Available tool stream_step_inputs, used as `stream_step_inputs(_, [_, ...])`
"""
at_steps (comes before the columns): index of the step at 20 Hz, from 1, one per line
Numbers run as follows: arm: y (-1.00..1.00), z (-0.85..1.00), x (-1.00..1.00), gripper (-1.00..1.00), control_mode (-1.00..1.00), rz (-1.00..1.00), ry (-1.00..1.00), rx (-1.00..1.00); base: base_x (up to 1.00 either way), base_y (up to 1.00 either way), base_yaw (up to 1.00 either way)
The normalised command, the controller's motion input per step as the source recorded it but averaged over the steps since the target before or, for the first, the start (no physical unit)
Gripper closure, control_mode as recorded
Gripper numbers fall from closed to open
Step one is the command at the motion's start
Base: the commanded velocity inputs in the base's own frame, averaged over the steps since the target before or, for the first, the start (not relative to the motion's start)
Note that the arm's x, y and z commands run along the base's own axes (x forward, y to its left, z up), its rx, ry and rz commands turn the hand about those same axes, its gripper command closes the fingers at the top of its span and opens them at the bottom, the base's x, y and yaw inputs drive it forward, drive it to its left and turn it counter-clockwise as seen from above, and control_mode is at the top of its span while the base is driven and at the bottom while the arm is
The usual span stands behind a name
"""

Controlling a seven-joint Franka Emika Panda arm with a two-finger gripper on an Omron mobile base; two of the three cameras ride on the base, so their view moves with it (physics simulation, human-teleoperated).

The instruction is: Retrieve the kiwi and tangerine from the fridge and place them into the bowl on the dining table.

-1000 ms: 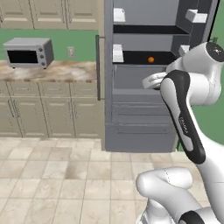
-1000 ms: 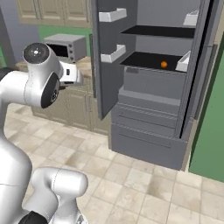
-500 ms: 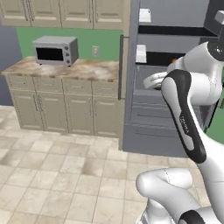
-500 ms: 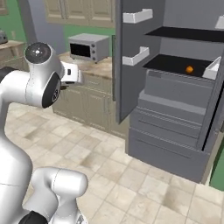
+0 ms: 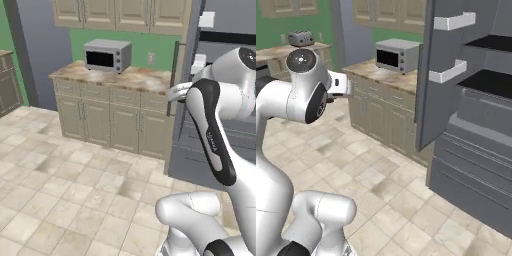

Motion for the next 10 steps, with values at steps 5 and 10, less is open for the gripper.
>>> stream_step_inputs(5, [0.0,0.0,0.0,1.0,1.0,0.0,0.0,0.0,-0.53,-0.54,0.58])
stream_step_inputs(10, [0.0,0.0,0.0,1.0,1.0,0.0,0.0,0.0,-0.7,-0.47,0.57])
